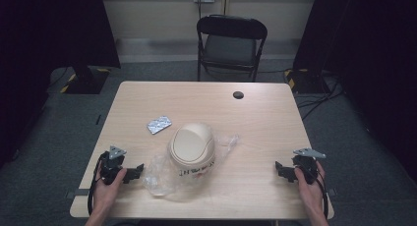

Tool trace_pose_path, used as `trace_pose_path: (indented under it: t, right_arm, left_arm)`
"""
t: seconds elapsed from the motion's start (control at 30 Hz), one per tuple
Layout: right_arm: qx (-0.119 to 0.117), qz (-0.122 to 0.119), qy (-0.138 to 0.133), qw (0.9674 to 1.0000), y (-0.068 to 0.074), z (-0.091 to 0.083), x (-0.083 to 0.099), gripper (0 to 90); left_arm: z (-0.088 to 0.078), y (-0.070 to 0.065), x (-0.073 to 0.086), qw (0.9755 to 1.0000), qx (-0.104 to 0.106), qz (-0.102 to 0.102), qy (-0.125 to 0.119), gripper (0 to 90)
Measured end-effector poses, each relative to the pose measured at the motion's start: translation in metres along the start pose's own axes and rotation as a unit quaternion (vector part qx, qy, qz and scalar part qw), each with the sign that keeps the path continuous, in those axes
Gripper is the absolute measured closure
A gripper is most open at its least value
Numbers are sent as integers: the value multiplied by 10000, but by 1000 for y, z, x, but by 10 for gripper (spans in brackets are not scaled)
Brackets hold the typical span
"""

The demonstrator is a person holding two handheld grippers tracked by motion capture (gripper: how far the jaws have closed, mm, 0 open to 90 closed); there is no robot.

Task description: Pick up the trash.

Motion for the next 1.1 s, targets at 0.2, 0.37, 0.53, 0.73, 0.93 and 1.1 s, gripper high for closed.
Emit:
trace_pose_path:
  t: [0.2, 0.37, 0.53, 0.73, 0.93, 1.1]
  right_arm:
    - [3, -1, 0, 10000, 0, 0, 0, 101]
    - [-3, -3, 1, 10000, 0, 0, 0, 101]
    - [6, -5, -3, 10000, 0, 0, 0, 101]
    - [6, -9, 1, 10000, 0, 0, 0, 102]
    - [-31, -21, 6, 10000, 2, -1, 0, 101]
    - [-29, -22, 6, 10000, 2, -1, 0, 101]
  left_arm:
    - [-2, 0, 0, 9999, -104, -55, -49, 75]
    - [-8, 1, 0, 9991, -186, -347, -155, 158]
    - [-10, -2, -1, 9994, -133, -261, -159, 160]
    - [-22, -5, -9, 9972, 384, -416, -485, 161]
    - [-28, -16, -22, 9955, 679, -262, -607, 170]
    - [-31, -22, -33, 9938, 889, -122, -654, 205]
Point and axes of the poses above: each handheld gripper's, and its own axes: z roughly forward along the jaws, x roughly out of its underside, y roughly to its left, the point moved 1 cm from there along z, roughly forward along the jaws, and after that the axes turned 14 degrees about -y, right-handed, at the moved point
